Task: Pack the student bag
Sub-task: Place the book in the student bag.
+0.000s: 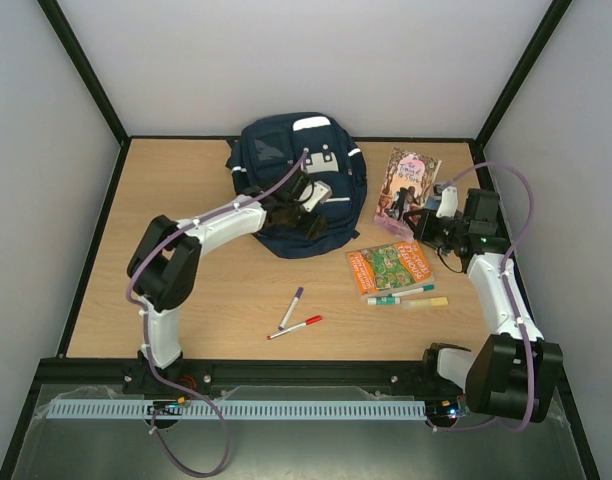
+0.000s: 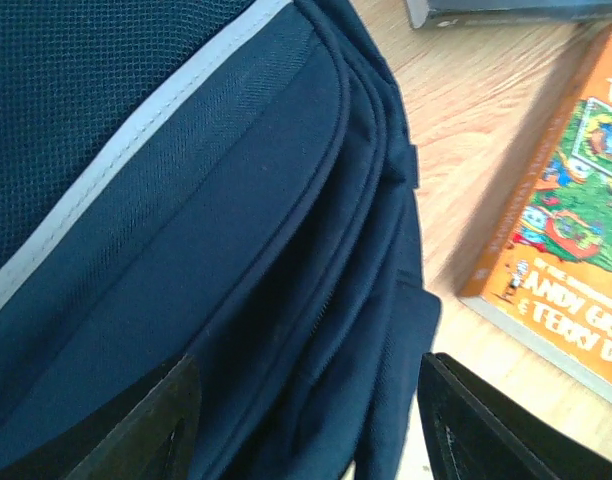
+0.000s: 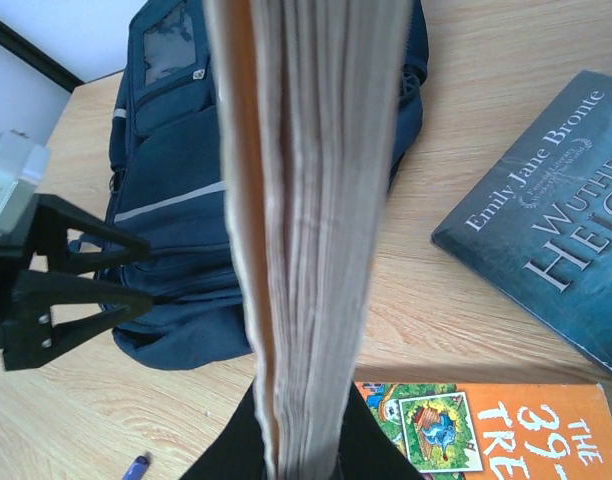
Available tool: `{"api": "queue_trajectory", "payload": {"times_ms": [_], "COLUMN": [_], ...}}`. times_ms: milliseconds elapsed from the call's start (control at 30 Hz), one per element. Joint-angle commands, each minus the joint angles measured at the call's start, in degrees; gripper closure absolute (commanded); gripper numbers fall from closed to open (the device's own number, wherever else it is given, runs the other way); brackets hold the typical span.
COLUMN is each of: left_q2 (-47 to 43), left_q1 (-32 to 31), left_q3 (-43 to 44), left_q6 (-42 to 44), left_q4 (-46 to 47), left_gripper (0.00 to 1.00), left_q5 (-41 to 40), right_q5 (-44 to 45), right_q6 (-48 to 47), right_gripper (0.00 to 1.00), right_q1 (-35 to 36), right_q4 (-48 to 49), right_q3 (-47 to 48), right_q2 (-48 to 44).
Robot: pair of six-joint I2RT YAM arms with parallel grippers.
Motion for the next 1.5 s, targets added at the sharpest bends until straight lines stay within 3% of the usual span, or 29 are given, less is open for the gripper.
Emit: {"api": "queue_trajectory", "payload": {"times_ms": [0, 200, 333, 600, 800, 967, 1267, 1467], "left_q2": [4.04, 9.23, 13.08, 16.84, 17.79, 19.00, 15.83, 15.21], "left_q1": [-1.40, -3.44, -4.29, -5.79, -6.21, -7.09, -10.44, -10.74], "left_q3": [5.76, 11.39, 16.45, 19.09, 19.12, 19.27, 15.75, 14.97], "left_q6": [1.61, 2.07, 2.19, 4.94, 5.63, 7.00, 9.91, 9.45], "left_q4": [-2.51, -3.85, -6.74, -8.89, -9.28, -9.56, -8.51, -9.51], "left_gripper": [0.39, 0.41, 0.50, 0.40, 0.40, 0.42, 0.54, 0.83], "left_q5": [-2.75, -8.01, -10.90, -9.49, -9.94, -15.95, -20.51, -23.10], "right_q5": [-0.87, -0.83, 0.10, -1.93, -2.22, -2.65, -2.72, -2.77], "right_q6": [-1.49, -1.93, -2.36, -2.60, -2.48, -2.35, -2.33, -2.33], "right_gripper": [0.99, 0.99, 0.99, 0.99, 0.99, 0.99, 0.99, 0.99], "right_q1": [-0.21, -0.21, -0.59, -0.82, -0.82, -0.82, -0.82, -0.82], "right_q4": [0.95, 1.12, 1.22, 0.60, 0.68, 0.68, 0.69, 0.68], "right_q3": [-0.39, -0.76, -0.88, -0.50, -0.49, -0.49, -0.55, -0.54], "right_q2": [-0.13, -0.96, -2.56, 0.30, 0.94, 1.42, 1.58, 1.24]}}
